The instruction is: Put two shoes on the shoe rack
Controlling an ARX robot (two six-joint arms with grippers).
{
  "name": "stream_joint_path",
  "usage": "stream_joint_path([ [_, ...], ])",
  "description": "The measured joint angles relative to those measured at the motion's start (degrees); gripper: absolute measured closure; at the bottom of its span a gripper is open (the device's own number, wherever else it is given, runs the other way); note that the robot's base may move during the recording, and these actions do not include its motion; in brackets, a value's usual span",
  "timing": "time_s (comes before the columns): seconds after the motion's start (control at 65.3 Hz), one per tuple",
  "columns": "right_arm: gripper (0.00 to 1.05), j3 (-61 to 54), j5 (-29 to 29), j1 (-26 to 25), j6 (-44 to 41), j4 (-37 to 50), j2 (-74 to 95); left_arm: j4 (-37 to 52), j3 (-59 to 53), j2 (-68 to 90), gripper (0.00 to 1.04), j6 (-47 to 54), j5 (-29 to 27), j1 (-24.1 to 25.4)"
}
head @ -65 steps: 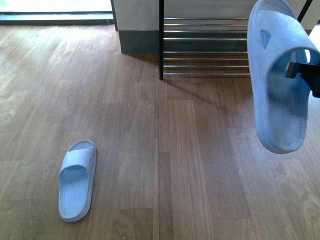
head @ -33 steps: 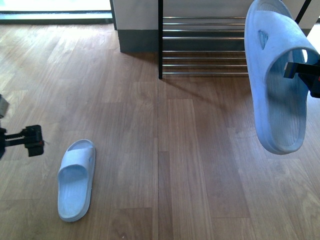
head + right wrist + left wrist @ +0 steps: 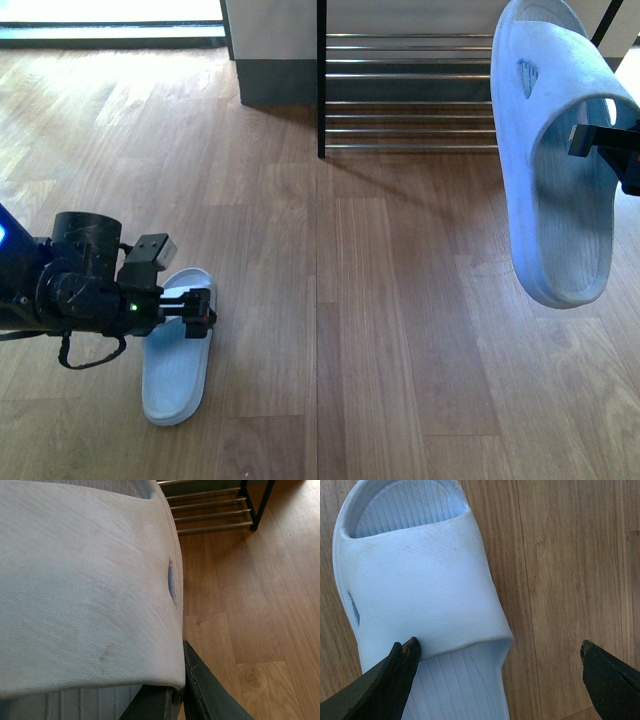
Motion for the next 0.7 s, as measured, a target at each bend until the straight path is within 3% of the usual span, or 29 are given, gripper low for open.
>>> stream_joint_path([
  [0.352,1.03,0.0,0.0,0.0,0.0,0.0,0.0,6.9,-5.4,-2.8,0.09,-5.3,-8.9,-1.2],
  [0.383,1.03,0.0,0.0,0.0,0.0,0.0,0.0,7.3,-6.2,-3.4,0.09,-5.9,-9.0,-1.1],
  [0.398,1.03,0.0,0.0,0.0,0.0,0.0,0.0,8.2,-11.9,-8.4,0.09,-8.3,-6.0,-1.0],
  [0.475,1.03,0.0,0.0,0.0,0.0,0.0,0.0,7.9,-12.7,-8.7,0.09,-8.4,-4.7,-1.1],
  [0.705,1.03,0.0,0.0,0.0,0.0,0.0,0.0,1.9,-6.3,-4.3,0.09,-8.1,-5.7,-1.2],
])
